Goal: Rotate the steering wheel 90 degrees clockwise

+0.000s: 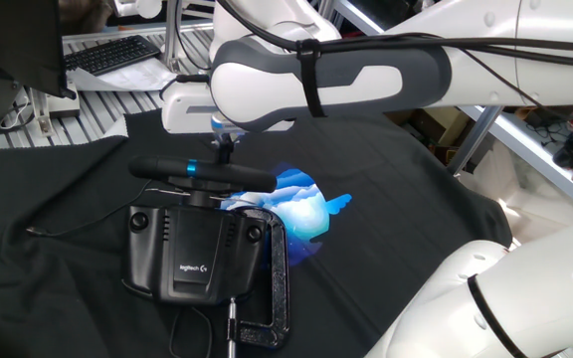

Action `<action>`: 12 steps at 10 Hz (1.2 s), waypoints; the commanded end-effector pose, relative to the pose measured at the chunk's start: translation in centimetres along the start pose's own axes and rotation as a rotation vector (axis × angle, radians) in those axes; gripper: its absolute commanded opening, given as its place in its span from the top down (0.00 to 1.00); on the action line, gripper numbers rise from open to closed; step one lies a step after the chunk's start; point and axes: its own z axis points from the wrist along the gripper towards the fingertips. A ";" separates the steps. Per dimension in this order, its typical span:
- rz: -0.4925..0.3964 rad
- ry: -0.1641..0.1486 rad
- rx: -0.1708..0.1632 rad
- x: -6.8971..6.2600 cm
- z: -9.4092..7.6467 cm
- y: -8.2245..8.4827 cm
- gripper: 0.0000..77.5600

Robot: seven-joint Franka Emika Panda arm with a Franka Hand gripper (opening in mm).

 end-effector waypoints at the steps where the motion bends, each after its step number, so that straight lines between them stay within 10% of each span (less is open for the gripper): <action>1: 0.036 -0.001 -0.005 -0.2 -0.1 0.3 0.98; 12: 0.211 -0.002 -0.002 -1.0 -0.7 2.2 0.98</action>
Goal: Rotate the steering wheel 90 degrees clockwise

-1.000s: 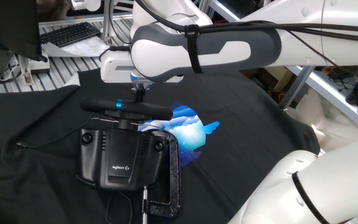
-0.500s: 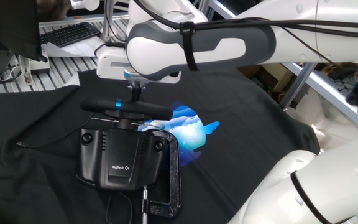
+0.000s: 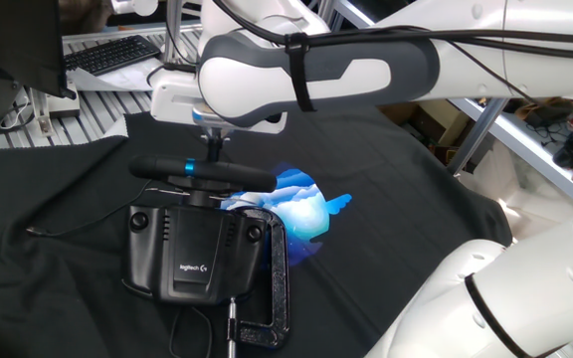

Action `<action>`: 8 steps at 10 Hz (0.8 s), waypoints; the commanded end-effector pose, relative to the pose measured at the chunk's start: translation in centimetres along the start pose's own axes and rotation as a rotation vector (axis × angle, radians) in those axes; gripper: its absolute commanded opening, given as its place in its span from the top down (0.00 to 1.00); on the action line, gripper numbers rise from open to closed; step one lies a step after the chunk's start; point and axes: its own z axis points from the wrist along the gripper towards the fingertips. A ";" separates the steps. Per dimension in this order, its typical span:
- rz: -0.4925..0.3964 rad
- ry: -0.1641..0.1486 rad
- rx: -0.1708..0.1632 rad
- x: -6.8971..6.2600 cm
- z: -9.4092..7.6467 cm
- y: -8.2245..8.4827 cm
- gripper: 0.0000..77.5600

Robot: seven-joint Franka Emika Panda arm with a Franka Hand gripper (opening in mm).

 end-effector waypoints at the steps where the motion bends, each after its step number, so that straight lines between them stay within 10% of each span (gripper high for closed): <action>1: 0.021 -0.001 0.000 -0.1 -0.3 0.6 0.98; 8: 0.059 -0.024 0.068 -0.5 -0.4 1.0 0.98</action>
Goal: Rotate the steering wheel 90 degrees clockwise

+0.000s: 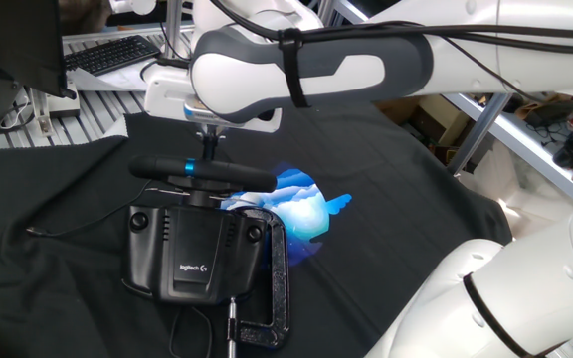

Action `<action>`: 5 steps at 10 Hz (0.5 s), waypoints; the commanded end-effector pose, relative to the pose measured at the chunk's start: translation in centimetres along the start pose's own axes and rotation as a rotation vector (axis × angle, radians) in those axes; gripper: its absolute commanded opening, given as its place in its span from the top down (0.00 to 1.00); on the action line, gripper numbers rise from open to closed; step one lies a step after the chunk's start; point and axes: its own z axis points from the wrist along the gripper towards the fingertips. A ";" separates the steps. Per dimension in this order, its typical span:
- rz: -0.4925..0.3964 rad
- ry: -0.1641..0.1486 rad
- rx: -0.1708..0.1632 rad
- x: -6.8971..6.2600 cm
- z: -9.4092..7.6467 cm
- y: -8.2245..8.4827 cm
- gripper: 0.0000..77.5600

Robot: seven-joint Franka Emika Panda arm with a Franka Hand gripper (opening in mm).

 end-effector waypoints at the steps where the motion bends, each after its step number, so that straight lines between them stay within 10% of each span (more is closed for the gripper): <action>1: 0.029 -0.034 0.075 -0.4 -0.2 0.5 0.98; 5: -0.010 0.031 0.066 -0.7 -0.2 0.8 0.98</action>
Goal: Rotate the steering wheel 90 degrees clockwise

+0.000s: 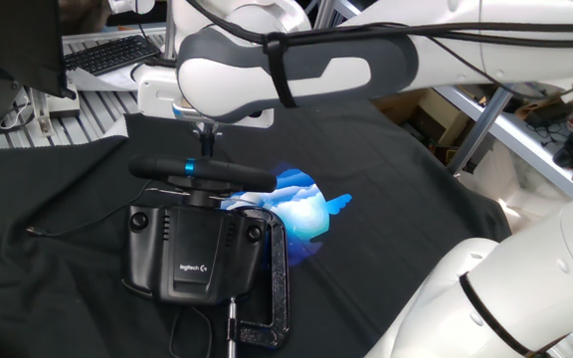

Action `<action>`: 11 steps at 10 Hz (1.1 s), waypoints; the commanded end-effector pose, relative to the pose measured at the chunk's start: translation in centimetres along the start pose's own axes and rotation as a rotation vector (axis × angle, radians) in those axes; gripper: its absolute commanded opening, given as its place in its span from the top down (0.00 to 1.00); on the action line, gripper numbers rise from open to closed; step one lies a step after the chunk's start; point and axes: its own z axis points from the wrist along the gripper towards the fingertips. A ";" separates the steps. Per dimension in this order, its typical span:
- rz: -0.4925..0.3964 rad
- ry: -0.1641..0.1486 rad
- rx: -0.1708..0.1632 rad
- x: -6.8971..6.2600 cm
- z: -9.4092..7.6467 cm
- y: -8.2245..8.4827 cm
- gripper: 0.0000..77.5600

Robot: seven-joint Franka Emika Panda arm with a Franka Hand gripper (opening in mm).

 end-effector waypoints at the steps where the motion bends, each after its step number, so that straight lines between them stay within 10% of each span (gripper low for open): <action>1: -0.049 0.061 -0.031 -0.2 -0.1 0.2 0.98; 11: -0.143 0.053 -0.016 0.0 -0.2 0.1 0.98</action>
